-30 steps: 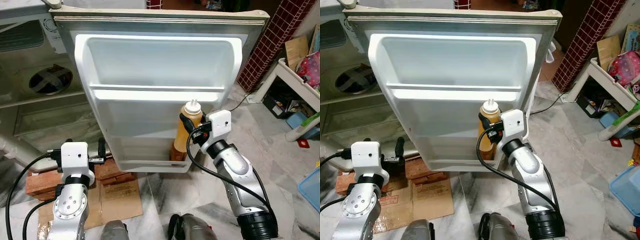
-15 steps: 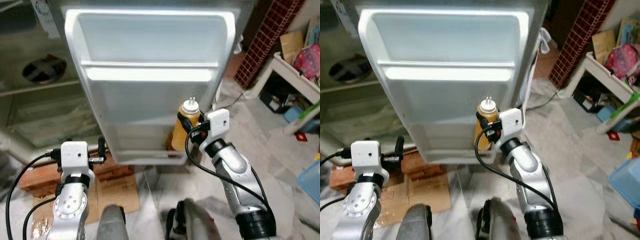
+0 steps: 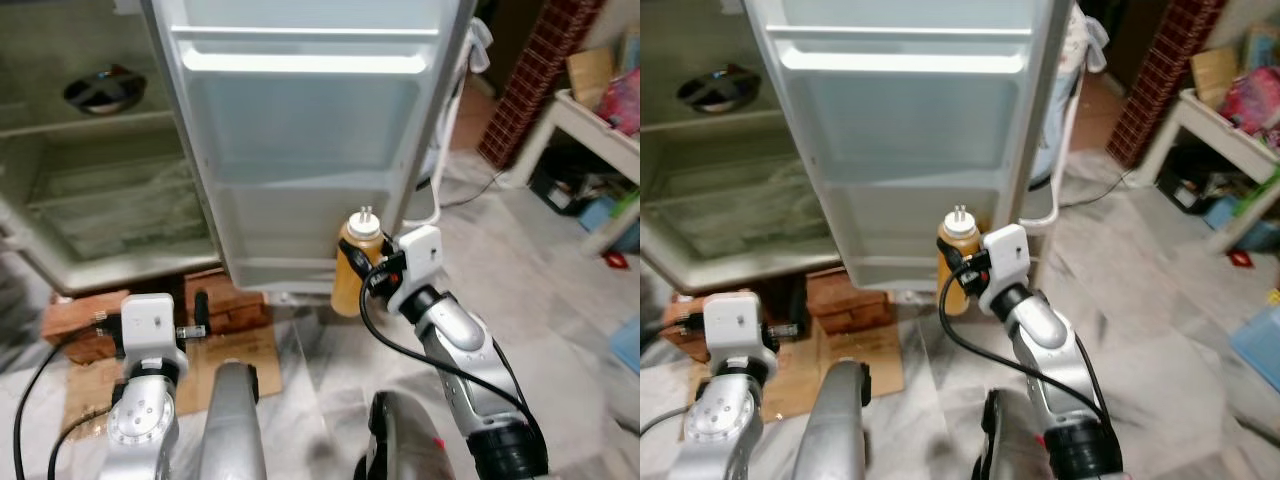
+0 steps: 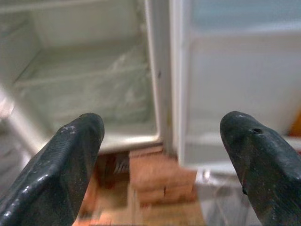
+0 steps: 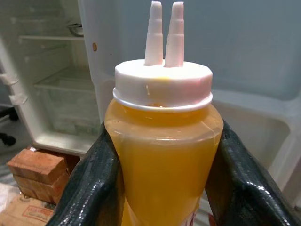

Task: Restocking fridge

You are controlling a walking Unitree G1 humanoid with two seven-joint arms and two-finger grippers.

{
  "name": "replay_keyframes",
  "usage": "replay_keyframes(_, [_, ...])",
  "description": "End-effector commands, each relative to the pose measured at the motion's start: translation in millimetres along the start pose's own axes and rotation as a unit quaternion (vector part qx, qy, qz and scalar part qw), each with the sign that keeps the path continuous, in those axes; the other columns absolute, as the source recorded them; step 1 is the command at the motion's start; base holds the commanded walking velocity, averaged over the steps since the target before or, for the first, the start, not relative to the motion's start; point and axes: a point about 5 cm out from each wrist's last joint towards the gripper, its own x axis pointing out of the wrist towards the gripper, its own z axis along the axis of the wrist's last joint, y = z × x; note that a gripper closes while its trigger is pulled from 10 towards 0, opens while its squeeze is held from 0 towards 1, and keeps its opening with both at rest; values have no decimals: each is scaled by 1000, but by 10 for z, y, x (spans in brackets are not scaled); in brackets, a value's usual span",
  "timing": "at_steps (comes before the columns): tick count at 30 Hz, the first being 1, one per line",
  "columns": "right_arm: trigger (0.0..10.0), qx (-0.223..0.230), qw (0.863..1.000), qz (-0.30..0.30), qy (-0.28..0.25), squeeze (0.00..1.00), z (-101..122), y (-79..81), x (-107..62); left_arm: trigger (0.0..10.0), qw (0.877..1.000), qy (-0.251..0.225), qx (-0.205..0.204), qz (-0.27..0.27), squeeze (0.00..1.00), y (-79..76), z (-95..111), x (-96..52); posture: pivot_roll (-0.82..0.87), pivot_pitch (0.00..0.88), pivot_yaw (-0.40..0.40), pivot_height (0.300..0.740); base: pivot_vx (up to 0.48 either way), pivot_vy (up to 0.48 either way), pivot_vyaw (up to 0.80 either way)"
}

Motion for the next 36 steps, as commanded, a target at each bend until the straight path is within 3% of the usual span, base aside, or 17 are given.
replay_keyframes(1, [10000,3,1000,23,-12,0,77,52,86,10000,1000,3,-2,8,0,37,8,15,63,134,-45,630,0,0,0])
replay_keyframes(9, [10000,-13,997,73,-32,0,137,220,193,10000,1000,5,-15,17,0,66,21,101,65,138,-47,630,0,0,180])
replay_keyframes(15, [10000,-7,997,72,-32,0,145,207,207,10000,1000,4,-12,14,0,63,18,103,66,134,-53,630,241,0,691])
replay_keyframes(31, [10000,-18,995,89,-48,0,192,178,231,10000,999,8,-25,19,0,46,-3,131,64,124,-55,630,409,0,0])
replay_keyframes(36, [10000,-17,994,100,-47,0,188,198,228,10000,1000,9,-21,18,0,38,-11,136,64,121,-54,630,0,0,478])
